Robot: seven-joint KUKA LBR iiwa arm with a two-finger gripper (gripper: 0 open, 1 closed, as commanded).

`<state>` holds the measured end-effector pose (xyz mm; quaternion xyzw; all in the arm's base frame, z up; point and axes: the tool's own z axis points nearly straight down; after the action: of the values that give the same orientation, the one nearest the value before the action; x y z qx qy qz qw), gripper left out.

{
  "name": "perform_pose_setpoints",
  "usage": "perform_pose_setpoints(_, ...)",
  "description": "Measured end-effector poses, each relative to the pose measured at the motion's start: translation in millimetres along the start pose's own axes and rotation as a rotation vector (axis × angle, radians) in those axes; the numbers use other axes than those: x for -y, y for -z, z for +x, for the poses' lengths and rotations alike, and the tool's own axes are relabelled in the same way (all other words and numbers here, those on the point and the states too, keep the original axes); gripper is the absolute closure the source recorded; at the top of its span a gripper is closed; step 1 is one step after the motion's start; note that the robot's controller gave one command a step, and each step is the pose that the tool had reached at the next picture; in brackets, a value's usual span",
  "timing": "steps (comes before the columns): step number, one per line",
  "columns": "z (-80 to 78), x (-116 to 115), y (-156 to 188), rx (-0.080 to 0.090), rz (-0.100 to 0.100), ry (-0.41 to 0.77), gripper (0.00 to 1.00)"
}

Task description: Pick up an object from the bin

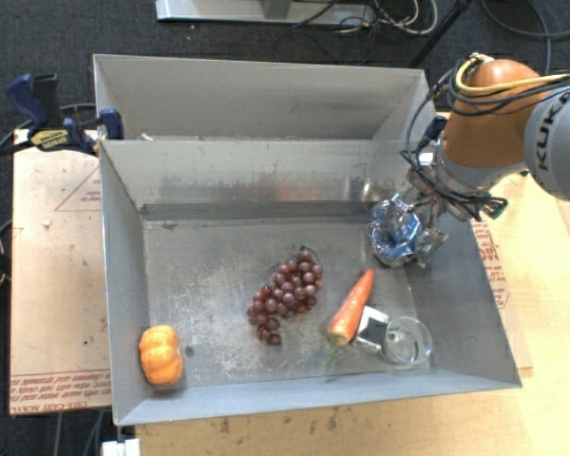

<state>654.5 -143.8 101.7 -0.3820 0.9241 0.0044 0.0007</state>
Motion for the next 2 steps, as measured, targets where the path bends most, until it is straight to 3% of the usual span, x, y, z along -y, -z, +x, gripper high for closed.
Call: perform_pose_setpoints(2,0.4,-2,29,-0.006,-0.001,0.000,1.00)
